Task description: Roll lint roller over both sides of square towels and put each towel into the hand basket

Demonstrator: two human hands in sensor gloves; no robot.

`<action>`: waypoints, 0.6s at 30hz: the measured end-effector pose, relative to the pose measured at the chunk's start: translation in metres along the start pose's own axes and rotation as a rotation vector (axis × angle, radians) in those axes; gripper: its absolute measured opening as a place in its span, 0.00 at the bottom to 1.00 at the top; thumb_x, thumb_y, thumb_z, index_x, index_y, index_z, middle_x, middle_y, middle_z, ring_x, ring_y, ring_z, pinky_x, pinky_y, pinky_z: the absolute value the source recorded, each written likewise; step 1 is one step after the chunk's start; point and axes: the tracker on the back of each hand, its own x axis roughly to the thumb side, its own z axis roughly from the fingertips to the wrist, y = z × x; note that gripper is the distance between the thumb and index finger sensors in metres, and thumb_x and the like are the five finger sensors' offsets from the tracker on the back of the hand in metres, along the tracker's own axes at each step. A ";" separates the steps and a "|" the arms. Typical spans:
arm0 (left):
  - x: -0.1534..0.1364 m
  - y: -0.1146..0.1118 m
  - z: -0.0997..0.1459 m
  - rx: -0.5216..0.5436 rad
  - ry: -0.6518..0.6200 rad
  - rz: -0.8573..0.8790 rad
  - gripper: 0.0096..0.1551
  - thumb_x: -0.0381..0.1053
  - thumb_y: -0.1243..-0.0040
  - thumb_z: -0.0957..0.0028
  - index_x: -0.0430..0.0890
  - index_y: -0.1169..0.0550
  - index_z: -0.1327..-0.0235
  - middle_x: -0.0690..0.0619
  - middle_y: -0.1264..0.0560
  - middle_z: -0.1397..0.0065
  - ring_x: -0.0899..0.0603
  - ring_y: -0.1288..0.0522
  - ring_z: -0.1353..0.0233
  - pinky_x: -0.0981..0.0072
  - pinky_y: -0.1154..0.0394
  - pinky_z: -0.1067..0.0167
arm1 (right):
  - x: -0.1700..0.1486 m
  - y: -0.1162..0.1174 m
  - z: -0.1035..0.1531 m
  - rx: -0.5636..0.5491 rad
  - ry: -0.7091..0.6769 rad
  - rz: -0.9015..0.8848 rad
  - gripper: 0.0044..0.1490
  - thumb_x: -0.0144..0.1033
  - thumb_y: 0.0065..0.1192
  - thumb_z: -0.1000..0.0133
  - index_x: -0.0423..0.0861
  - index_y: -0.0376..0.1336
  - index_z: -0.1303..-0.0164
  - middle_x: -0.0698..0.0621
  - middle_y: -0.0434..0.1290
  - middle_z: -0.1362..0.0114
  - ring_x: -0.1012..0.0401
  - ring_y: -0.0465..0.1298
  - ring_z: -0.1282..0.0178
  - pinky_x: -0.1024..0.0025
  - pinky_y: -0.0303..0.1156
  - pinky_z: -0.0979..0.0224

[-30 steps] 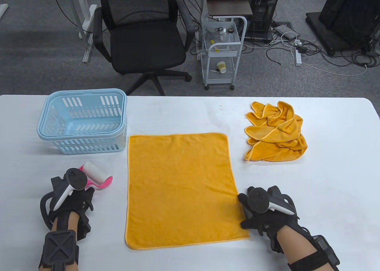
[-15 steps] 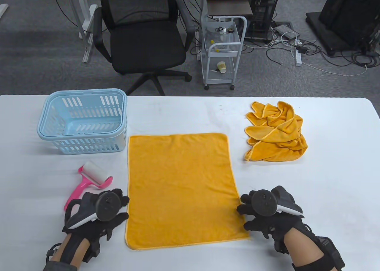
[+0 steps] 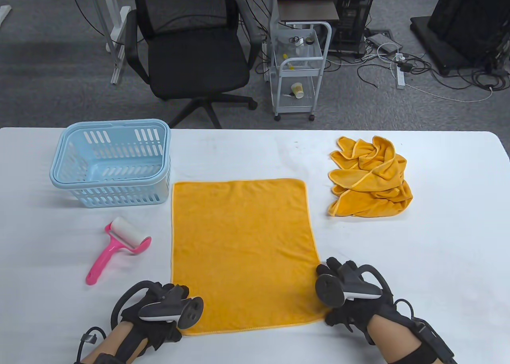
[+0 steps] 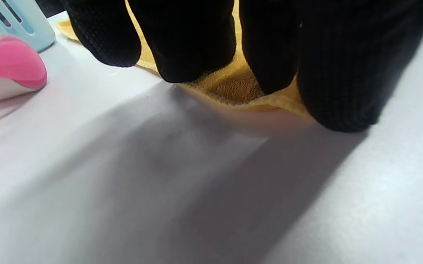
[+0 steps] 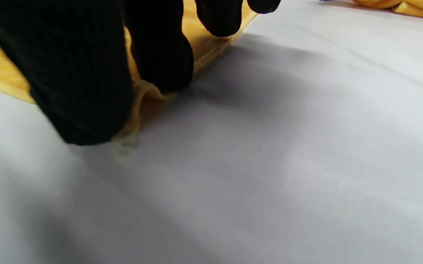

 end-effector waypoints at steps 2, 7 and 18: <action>-0.001 0.000 -0.001 0.020 0.005 0.013 0.25 0.62 0.26 0.58 0.62 0.22 0.47 0.52 0.38 0.17 0.37 0.30 0.21 0.32 0.35 0.26 | 0.002 0.000 0.000 -0.011 -0.003 0.003 0.30 0.49 0.83 0.51 0.48 0.73 0.43 0.40 0.52 0.13 0.35 0.45 0.15 0.26 0.50 0.25; -0.008 0.000 -0.002 0.022 0.001 0.071 0.19 0.60 0.28 0.54 0.64 0.20 0.50 0.54 0.37 0.18 0.39 0.30 0.21 0.33 0.35 0.26 | -0.006 0.001 -0.002 0.011 -0.009 -0.091 0.26 0.47 0.80 0.48 0.48 0.73 0.44 0.41 0.51 0.13 0.36 0.45 0.15 0.27 0.50 0.25; -0.071 0.074 0.067 0.334 0.064 0.327 0.17 0.58 0.34 0.48 0.64 0.21 0.47 0.56 0.28 0.21 0.40 0.24 0.23 0.32 0.34 0.27 | -0.079 -0.056 0.043 -0.232 -0.048 -0.689 0.24 0.46 0.74 0.42 0.47 0.72 0.40 0.37 0.57 0.15 0.34 0.49 0.15 0.27 0.52 0.26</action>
